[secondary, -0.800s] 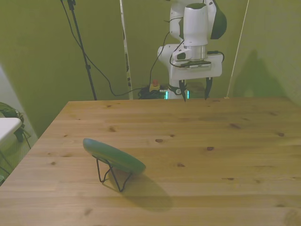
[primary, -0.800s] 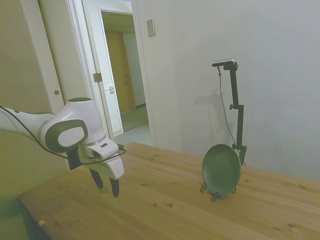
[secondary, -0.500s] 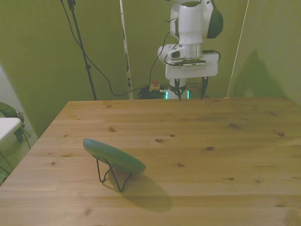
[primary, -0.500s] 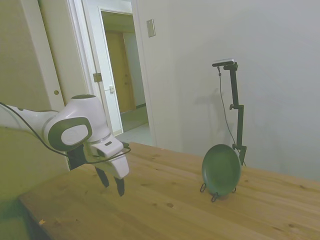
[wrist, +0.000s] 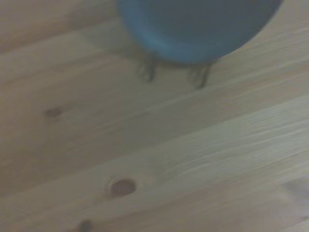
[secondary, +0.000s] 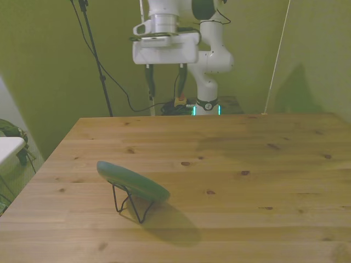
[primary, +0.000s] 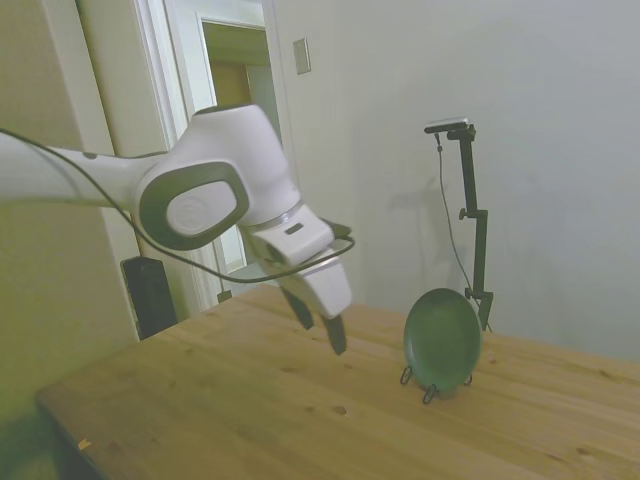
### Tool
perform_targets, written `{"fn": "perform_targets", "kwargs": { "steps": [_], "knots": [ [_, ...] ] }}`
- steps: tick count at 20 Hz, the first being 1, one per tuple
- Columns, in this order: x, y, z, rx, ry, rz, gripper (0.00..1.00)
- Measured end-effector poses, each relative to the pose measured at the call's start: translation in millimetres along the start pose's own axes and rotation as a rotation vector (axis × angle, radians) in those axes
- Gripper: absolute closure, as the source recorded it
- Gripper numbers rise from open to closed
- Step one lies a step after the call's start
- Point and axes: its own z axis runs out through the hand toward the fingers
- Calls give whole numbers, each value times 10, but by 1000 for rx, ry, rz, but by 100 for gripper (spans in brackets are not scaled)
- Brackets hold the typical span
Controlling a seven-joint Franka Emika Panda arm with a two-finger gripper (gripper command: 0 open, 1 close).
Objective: Unload the plate
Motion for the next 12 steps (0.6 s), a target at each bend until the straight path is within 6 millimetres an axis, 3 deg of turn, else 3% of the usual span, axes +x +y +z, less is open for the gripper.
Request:
{"fn": "perform_targets", "kwargs": {
  "steps": [3,6,8,12],
  "knots": [
    [545,-10,-57,-10,22,44,0],
    [966,-77,-31,-3,24,82,0],
    [1143,-214,-73,31,-6,65,0],
    [1232,-277,3,60,36,104,0]
  ]
}}
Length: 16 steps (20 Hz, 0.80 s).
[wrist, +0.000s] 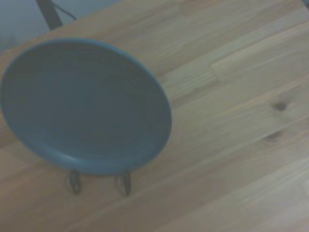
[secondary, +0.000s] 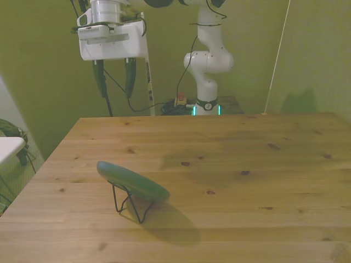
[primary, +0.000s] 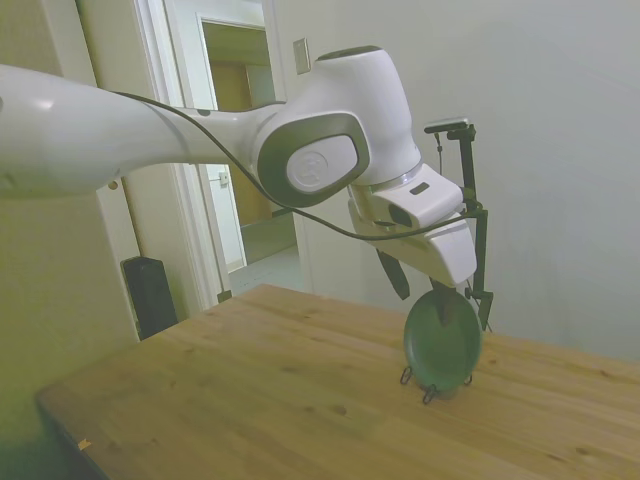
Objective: Unload the plate
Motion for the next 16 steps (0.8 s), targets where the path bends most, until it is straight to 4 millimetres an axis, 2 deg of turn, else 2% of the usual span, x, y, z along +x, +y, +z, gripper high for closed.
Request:
{"fn": "perform_targets", "kwargs": {
  "steps": [5,10,13,16],
  "knots": [
    [356,-175,211,64,57,171,0],
    [692,-414,343,55,72,229,0],
    [760,-562,408,6,36,194,0],
    [780,-672,360,-59,-4,116,0]
  ]
}}
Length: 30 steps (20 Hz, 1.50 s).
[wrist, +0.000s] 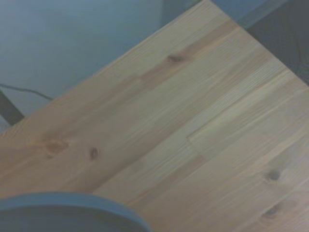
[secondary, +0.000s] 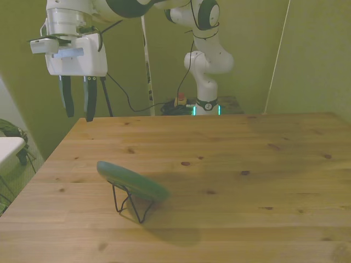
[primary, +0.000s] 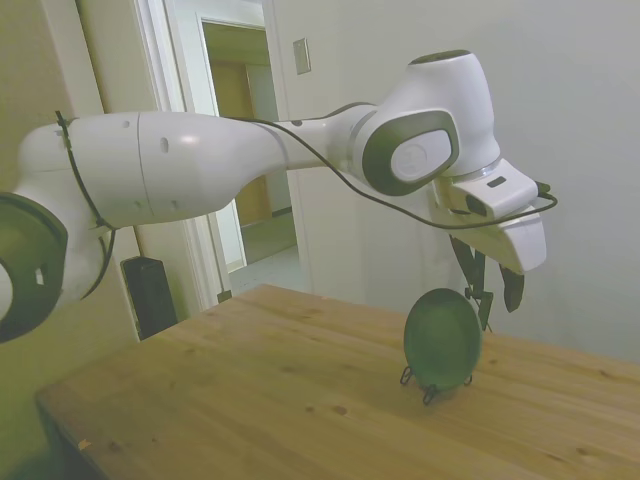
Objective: Unload the plate
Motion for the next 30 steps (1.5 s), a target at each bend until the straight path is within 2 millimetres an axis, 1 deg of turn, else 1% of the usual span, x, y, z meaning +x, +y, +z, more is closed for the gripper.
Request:
{"fn": "perform_targets", "kwargs": {
  "steps": [2,4,6,9,11,13,16,20,22,25,27,30],
  "knots": [
    [56,-34,-30,-40,6,-64,0],
    [119,-76,-5,-64,18,-116,0],
    [169,-156,93,-69,35,-143,0],
    [184,-307,335,-63,47,-161,0],
    [135,-407,473,-56,35,-172,0],
    [47,-485,557,-58,7,-191,0],
    [-99,-583,611,-41,-47,-224,0],
    [-167,-609,684,-59,-71,-293,0],
    [-198,-645,737,-74,-56,-347,0],
    [-268,-731,761,-84,-23,-422,0],
    [-338,-800,780,-83,-9,-468,0],
    [-468,-898,876,-89,-7,-536,0]
  ]
}}
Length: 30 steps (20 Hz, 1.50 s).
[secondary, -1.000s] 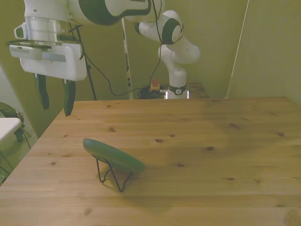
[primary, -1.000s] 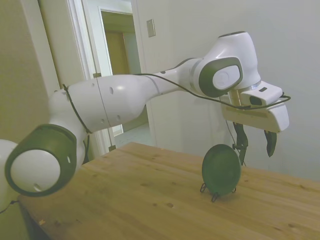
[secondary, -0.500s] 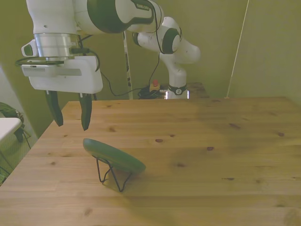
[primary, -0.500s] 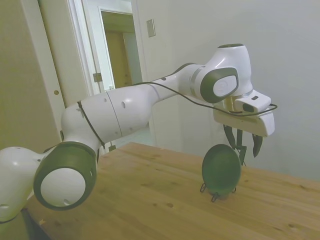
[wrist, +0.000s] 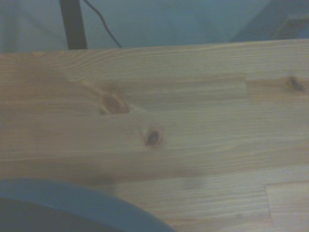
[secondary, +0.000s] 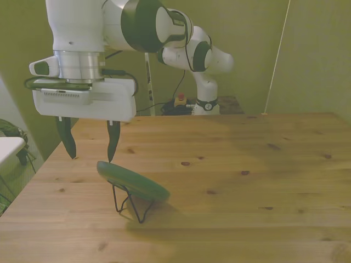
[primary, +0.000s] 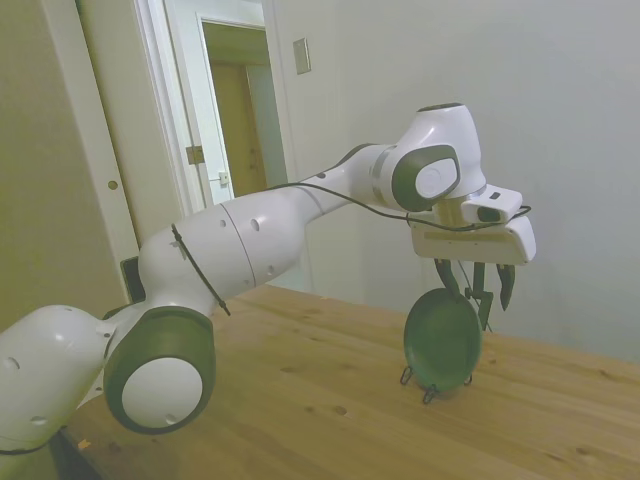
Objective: Unload the plate
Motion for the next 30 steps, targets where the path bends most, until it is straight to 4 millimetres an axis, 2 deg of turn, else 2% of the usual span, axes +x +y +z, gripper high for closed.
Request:
{"fn": "perform_targets", "kwargs": {
  "steps": [4,12,21,27,28,30],
  "knots": [
    [-41,-88,88,-10,-5,-98,0],
    [-21,-93,91,-11,14,-238,0],
    [-19,-117,100,-21,24,-480,0],
    [-6,-151,174,-26,42,-547,0],
    [-8,-158,198,-23,41,-551,100],
    [-16,-182,224,-15,41,-554,100]
  ]
}}
